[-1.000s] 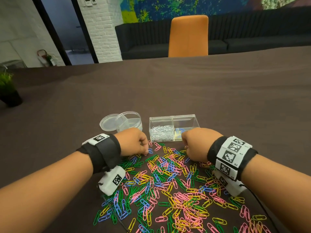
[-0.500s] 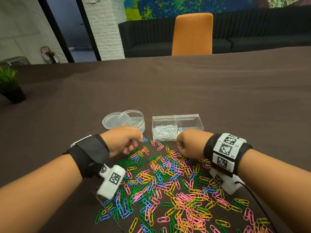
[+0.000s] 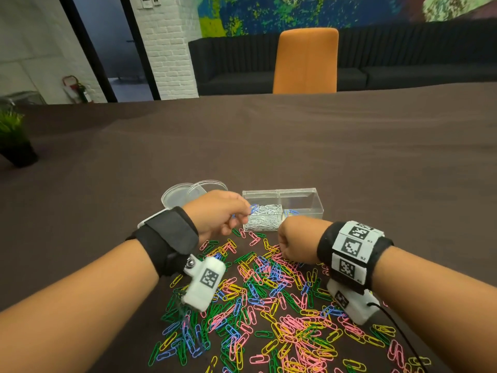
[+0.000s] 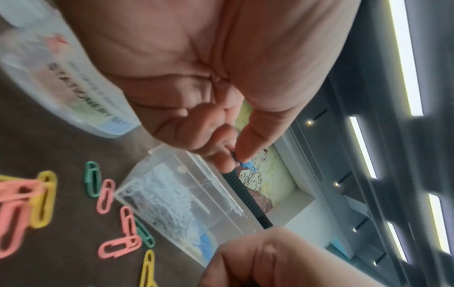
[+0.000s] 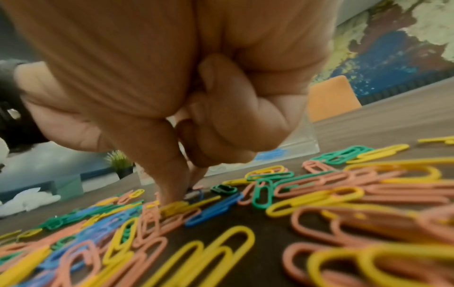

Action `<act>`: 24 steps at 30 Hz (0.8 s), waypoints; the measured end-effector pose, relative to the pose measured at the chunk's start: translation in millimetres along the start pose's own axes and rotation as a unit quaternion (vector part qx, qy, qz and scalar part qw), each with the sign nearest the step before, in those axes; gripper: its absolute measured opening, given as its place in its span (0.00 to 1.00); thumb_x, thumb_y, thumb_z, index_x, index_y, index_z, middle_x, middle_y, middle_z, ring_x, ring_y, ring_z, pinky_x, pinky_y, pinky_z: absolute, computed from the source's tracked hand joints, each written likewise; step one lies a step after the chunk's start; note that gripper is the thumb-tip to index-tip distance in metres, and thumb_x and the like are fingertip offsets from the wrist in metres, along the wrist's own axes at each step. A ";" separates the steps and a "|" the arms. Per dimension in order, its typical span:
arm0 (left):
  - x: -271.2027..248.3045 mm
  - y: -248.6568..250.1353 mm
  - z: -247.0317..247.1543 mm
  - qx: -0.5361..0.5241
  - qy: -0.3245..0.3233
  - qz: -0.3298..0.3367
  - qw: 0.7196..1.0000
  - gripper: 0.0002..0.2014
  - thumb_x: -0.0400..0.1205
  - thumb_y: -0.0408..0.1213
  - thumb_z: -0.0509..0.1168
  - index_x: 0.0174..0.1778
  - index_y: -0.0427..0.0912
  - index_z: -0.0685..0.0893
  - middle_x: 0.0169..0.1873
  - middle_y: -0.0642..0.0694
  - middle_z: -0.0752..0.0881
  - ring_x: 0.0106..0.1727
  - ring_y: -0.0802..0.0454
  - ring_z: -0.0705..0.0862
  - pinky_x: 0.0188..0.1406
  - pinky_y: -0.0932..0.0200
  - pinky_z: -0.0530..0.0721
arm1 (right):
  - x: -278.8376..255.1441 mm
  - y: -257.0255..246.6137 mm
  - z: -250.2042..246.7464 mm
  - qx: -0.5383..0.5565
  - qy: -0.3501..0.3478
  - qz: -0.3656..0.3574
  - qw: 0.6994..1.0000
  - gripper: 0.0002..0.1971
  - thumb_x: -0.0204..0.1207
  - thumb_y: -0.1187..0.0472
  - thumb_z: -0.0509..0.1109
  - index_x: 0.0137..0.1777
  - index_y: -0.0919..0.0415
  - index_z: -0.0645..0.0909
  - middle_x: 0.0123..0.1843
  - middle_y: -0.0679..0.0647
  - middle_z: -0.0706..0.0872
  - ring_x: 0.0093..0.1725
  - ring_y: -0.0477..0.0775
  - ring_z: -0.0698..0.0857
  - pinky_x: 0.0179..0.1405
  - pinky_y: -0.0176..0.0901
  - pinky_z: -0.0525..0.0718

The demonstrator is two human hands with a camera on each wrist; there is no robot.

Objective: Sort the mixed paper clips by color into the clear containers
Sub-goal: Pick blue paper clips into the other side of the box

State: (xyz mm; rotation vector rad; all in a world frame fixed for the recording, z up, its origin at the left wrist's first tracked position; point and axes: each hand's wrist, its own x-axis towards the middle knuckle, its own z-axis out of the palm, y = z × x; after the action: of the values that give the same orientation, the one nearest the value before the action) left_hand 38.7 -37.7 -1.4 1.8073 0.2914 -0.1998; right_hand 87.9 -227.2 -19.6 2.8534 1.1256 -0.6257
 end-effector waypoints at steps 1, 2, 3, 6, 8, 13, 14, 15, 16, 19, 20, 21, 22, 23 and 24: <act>3.8 3.9 3.3 0.018 0.009 0.015 1.000 0.06 0.82 0.29 0.65 0.40 0.39 0.82 0.30 0.45 0.84 0.22 0.58 0.71 0.15 0.67 0.66 | -0.1 1.3 0.1 0.019 0.002 -0.003 1.000 0.12 0.81 0.62 0.63 0.52 0.66 0.87 0.48 0.60 0.89 0.44 0.57 0.85 0.49 0.46 0.86; 7.8 8.0 6.7 0.037 0.015 0.030 0.999 0.06 0.82 0.29 0.66 0.40 0.39 0.82 0.31 0.44 0.85 0.23 0.57 0.71 0.16 0.66 0.67 | -0.8 3.8 -0.3 0.039 0.004 -0.007 0.999 0.11 0.80 0.61 0.65 0.51 0.66 0.87 0.48 0.60 0.90 0.43 0.55 0.85 0.49 0.46 0.86; 12.4 12.2 9.9 0.063 0.021 0.046 0.997 0.05 0.81 0.30 0.67 0.39 0.39 0.83 0.32 0.41 0.86 0.24 0.55 0.72 0.17 0.66 0.69 | -2.3 7.7 -0.7 0.062 0.009 -0.013 0.998 0.10 0.80 0.60 0.67 0.49 0.65 0.88 0.48 0.58 0.91 0.43 0.55 0.87 0.48 0.45 0.87; 28.1 24.3 18.4 0.200 0.041 0.097 0.974 0.03 0.77 0.34 0.70 0.38 0.42 0.88 0.37 0.42 0.90 0.28 0.54 0.77 0.26 0.63 0.74 | -11.7 23.0 -3.3 0.149 0.035 -0.019 0.988 0.10 0.76 0.53 0.75 0.45 0.61 0.88 0.45 0.52 0.92 0.43 0.52 0.87 0.43 0.41 0.85; 35.0 34.3 27.5 0.289 0.047 0.128 0.948 0.03 0.77 0.37 0.71 0.40 0.45 0.89 0.33 0.53 0.90 0.22 0.66 0.76 0.28 0.66 0.73 | -19.0 34.3 -7.5 0.200 0.051 -0.015 0.978 0.11 0.74 0.51 0.77 0.43 0.59 0.88 0.42 0.50 0.92 0.39 0.50 0.87 0.42 0.43 0.84; 46.3 49.5 49.4 0.356 0.035 0.156 0.921 0.03 0.77 0.37 0.72 0.38 0.48 0.88 0.27 0.60 0.84 0.24 0.68 0.77 0.26 0.71 0.72 | -32.4 54.1 -14.2 0.222 0.029 0.005 0.975 0.13 0.77 0.47 0.74 0.46 0.58 0.86 0.33 0.50 0.83 0.28 0.47 0.78 0.29 0.39 0.79; 48.2 50.0 52.2 0.367 0.035 0.161 0.916 0.03 0.78 0.37 0.72 0.38 0.48 0.88 0.27 0.59 0.83 0.25 0.67 0.77 0.26 0.72 0.71 | -34.7 56.7 -15.2 0.229 0.022 0.010 0.973 0.14 0.78 0.46 0.73 0.46 0.58 0.86 0.31 0.50 0.82 0.27 0.48 0.78 0.29 0.40 0.80; 50.3 50.7 54.9 0.379 0.035 0.165 0.910 0.02 0.78 0.38 0.72 0.39 0.48 0.88 0.27 0.59 0.82 0.27 0.66 0.77 0.27 0.71 0.71 | -36.5 59.1 -17.1 0.239 0.019 0.013 0.971 0.15 0.79 0.45 0.71 0.47 0.58 0.85 0.31 0.50 0.81 0.26 0.49 0.78 0.28 0.40 0.79; 51.6 51.2 57.1 0.395 0.035 0.169 0.902 0.02 0.78 0.38 0.71 0.41 0.47 0.89 0.28 0.59 0.82 0.30 0.65 0.78 0.29 0.69 0.72 | -37.3 61.0 -19.6 0.253 0.020 0.014 0.967 0.15 0.81 0.46 0.69 0.46 0.58 0.84 0.30 0.50 0.81 0.26 0.49 0.77 0.27 0.40 0.79; 54.1 54.6 63.6 0.448 0.029 0.175 0.876 0.05 0.80 0.36 0.68 0.48 0.48 0.89 0.35 0.59 0.82 0.41 0.57 0.81 0.36 0.66 0.74 | -38.4 64.6 -34.0 0.291 0.049 0.014 0.955 0.10 0.83 0.54 0.67 0.44 0.58 0.82 0.30 0.50 0.82 0.26 0.52 0.78 0.27 0.40 0.77; 54.6 55.6 64.9 0.457 0.023 0.176 0.871 0.08 0.80 0.35 0.66 0.51 0.49 0.88 0.39 0.58 0.84 0.45 0.55 0.82 0.41 0.65 0.76 | -37.4 65.4 -39.8 0.304 0.066 0.017 0.950 0.06 0.82 0.58 0.66 0.44 0.57 0.81 0.31 0.49 0.85 0.27 0.54 0.78 0.26 0.40 0.76; 54.9 56.1 65.7 0.459 0.015 0.176 0.871 0.11 0.80 0.34 0.65 0.55 0.50 0.87 0.44 0.57 0.85 0.48 0.54 0.82 0.46 0.63 0.78 | -35.0 65.9 -45.7 0.317 0.085 0.019 0.945 0.04 0.81 0.63 0.64 0.46 0.56 0.79 0.33 0.50 0.88 0.27 0.54 0.78 0.26 0.40 0.76; 54.6 56.6 65.8 0.455 0.007 0.173 0.873 0.14 0.80 0.33 0.63 0.58 0.50 0.86 0.48 0.55 0.86 0.50 0.53 0.83 0.51 0.61 0.80 | -31.0 65.9 -51.3 0.316 0.110 0.026 0.942 0.06 0.79 0.66 0.62 0.48 0.55 0.78 0.36 0.50 0.89 0.28 0.53 0.78 0.26 0.40 0.76; 54.7 57.3 64.9 0.444 -0.001 0.170 0.880 0.16 0.80 0.32 0.63 0.60 0.50 0.85 0.51 0.53 0.87 0.52 0.52 0.84 0.54 0.58 0.83 | -26.3 65.0 -57.2 0.297 0.136 0.035 0.945 0.10 0.79 0.68 0.60 0.50 0.53 0.78 0.39 0.49 0.90 0.30 0.51 0.79 0.29 0.40 0.76; 54.9 57.9 63.4 0.425 -0.006 0.167 0.890 0.17 0.79 0.31 0.63 0.61 0.50 0.85 0.53 0.52 0.88 0.53 0.51 0.86 0.56 0.55 0.84 | -20.2 63.9 -62.3 0.262 0.158 0.042 0.951 0.12 0.78 0.69 0.59 0.50 0.52 0.78 0.42 0.49 0.89 0.35 0.49 0.81 0.34 0.40 0.76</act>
State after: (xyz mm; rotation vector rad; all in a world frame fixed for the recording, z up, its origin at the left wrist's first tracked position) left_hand 109.6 -107.6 20.3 2.6874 -0.1638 -0.0942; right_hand 138.9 -278.2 36.6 3.5409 0.9764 -0.5417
